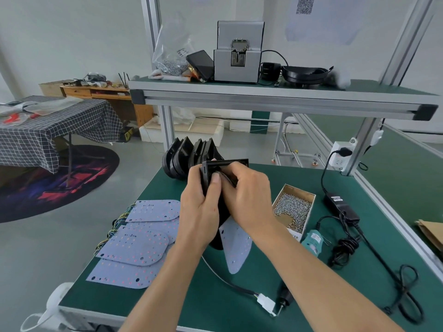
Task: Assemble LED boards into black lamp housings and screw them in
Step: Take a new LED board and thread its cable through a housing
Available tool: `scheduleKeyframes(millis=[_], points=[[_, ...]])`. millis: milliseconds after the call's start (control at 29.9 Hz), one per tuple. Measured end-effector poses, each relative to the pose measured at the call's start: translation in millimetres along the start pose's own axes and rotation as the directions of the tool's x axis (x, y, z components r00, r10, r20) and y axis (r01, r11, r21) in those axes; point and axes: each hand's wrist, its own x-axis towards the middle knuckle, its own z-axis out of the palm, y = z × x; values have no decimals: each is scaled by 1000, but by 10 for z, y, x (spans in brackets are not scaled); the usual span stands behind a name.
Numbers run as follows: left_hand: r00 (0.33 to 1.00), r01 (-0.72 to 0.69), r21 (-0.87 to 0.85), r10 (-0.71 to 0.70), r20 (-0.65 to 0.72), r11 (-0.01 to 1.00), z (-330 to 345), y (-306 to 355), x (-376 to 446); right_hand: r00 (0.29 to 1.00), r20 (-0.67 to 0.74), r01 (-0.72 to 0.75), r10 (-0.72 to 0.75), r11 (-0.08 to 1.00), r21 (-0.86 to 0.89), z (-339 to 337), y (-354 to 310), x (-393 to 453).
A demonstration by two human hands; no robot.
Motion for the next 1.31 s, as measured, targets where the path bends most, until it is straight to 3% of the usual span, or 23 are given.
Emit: scheduleKeyframes(millis=[234, 536, 770, 1139, 1206, 1306], points=[[1000, 10, -36, -11, -15, 999, 14, -63, 40, 964, 265, -34, -21, 979, 202, -96, 68, -51], [1000, -24, 12, 24, 3, 1000, -22, -77, 62, 922, 387, 0, -23, 998, 59, -180, 45, 48], [1000, -21, 2, 21, 20, 1000, -43, -106, 41, 915, 403, -15, 25, 1000, -27, -199, 32, 83], [998, -13, -97, 19, 59, 995, -41, -114, 18, 910, 414, -22, 31, 999, -26, -154, 97, 94], [998, 1, -112, 6, 61, 994, -31, -102, 19, 930, 366, 46, -13, 996, -82, -133, 125, 77], [998, 15, -142, -7, 55, 990, 9, -61, 27, 971, 188, 189, -147, 954, -230, -91, 158, 34]])
